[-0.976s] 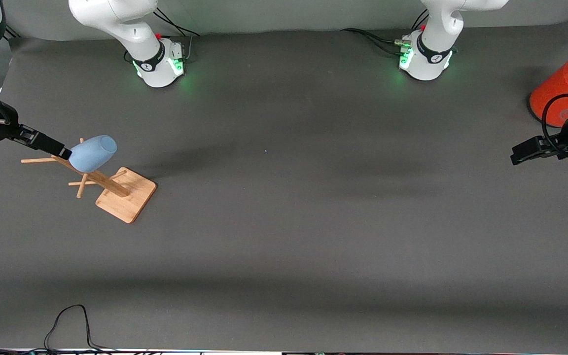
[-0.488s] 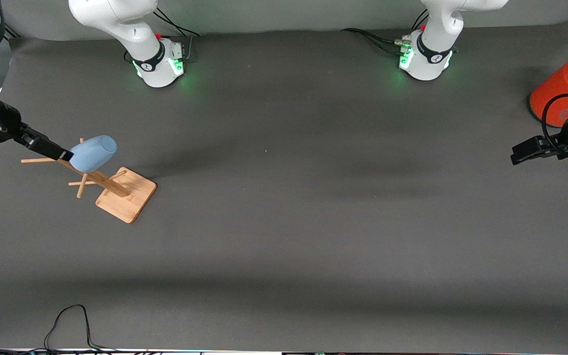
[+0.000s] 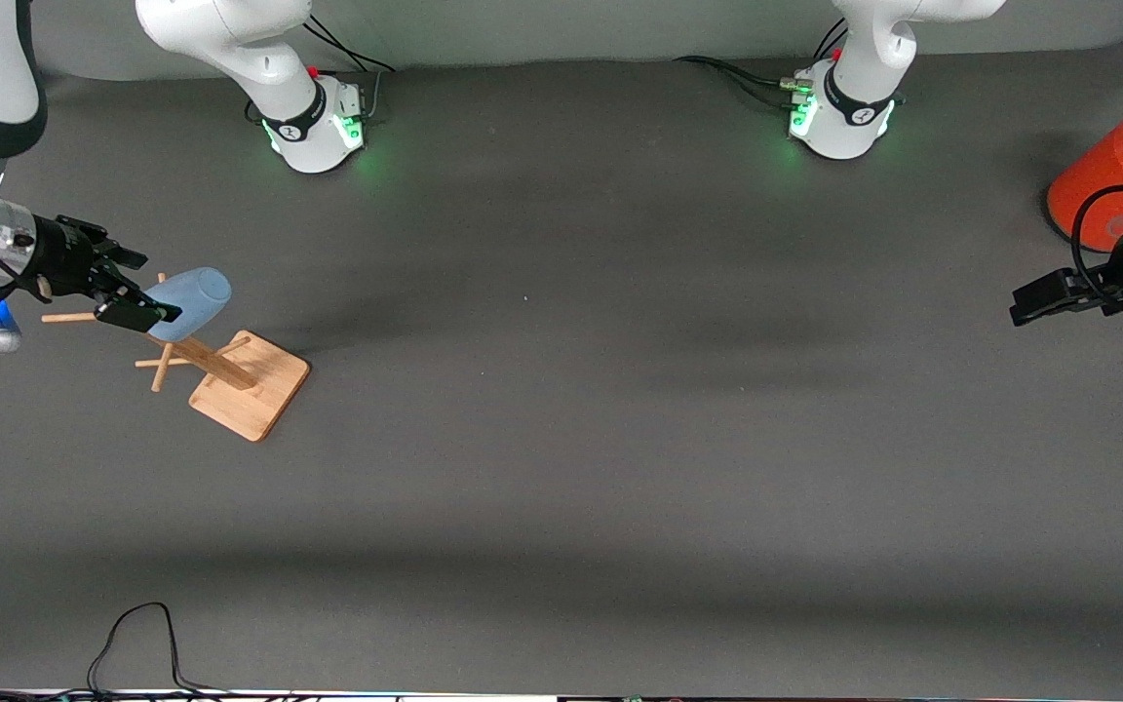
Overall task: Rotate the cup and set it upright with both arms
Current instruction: 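Close the right gripper on the blue cup's base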
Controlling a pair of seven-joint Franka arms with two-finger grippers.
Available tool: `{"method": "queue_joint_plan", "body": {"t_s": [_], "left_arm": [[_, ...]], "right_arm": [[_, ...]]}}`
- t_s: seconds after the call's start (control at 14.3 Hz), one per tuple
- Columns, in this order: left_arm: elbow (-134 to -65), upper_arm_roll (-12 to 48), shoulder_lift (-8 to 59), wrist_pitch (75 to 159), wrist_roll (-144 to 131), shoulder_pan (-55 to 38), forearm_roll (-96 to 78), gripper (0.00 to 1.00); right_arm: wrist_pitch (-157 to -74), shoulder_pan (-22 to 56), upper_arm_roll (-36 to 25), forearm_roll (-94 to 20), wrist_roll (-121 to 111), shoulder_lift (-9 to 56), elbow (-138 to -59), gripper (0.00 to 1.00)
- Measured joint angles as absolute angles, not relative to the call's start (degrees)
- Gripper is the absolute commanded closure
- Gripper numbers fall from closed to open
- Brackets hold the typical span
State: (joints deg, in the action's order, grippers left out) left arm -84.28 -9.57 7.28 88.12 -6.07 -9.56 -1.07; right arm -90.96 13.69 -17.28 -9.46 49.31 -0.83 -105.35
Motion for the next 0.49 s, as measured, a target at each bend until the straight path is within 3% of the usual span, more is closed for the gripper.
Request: {"method": "queue_joint_plan", "body": {"t_s": [0.49], "left_arm": [[-84.3,-9.6,7.3,88.1,-6.0,-9.6,-1.1,0.00]], "right_arm": [[-95.0,13.7,-19.8,-9.5,49.5,-1.3,-108.8,0.00]]}}
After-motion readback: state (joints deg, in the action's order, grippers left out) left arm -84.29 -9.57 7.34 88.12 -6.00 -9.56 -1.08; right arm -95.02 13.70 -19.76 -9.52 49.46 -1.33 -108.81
